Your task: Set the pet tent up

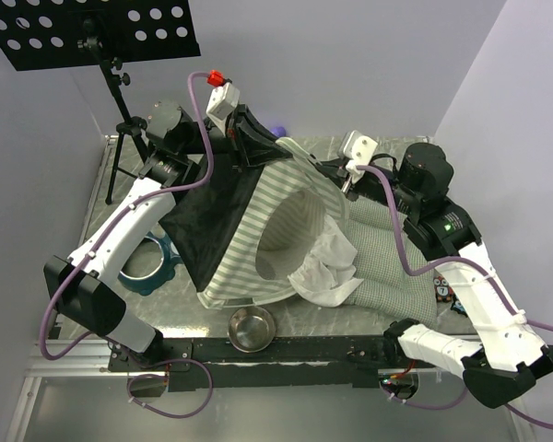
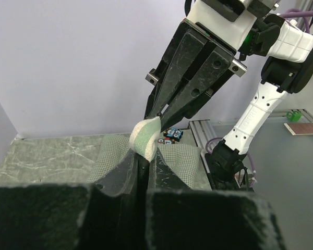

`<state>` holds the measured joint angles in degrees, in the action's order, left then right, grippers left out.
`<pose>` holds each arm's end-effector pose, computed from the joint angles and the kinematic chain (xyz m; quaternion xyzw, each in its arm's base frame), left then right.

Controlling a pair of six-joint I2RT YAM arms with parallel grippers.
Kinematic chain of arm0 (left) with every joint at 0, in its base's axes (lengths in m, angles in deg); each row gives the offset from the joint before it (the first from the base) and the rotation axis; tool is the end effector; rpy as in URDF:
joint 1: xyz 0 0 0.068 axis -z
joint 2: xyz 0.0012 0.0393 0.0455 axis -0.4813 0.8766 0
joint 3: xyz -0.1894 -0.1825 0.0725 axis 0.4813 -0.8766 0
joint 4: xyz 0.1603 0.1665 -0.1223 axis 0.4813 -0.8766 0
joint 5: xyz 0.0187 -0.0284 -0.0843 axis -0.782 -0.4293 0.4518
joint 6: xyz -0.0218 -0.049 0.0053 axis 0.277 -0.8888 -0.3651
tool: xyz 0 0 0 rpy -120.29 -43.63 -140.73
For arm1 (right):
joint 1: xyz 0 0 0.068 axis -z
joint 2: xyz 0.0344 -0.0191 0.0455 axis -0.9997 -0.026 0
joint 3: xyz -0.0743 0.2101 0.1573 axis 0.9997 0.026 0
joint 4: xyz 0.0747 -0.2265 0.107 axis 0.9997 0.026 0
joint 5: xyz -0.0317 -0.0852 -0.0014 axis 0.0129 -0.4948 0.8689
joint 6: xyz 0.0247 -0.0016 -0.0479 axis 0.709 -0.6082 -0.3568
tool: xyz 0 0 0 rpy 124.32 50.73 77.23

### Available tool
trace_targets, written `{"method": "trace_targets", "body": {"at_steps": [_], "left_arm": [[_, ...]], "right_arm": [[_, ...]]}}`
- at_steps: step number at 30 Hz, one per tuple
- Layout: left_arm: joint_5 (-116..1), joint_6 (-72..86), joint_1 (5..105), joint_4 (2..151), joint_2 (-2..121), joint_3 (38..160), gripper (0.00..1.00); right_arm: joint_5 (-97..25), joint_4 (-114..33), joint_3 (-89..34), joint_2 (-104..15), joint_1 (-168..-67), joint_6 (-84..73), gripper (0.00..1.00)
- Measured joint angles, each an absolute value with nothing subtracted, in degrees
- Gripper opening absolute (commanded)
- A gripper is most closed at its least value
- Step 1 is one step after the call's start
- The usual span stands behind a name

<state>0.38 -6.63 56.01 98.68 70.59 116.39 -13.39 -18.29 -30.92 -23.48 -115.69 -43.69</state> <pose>0.2729 -0.1772 0.4909 0.4741 0.4263 -0.5714 0.5167 0.1744 0.1098 0.4707 -0.5005 0.5282 0.1689 0.6648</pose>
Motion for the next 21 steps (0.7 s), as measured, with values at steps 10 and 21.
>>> {"method": "trace_targets", "body": {"at_steps": [10,21], "left_arm": [[0.4,-7.0,56.0,98.7,70.6,116.4,0.01],[0.5,-7.5,55.9,98.7,71.0,116.4,0.01]], "right_arm": [[-13.4,-18.2,-30.5,-23.9,-115.8,-44.6,0.00],[-13.5,-17.7,-30.1,-24.1,-116.0,-45.2,0.00]]}}
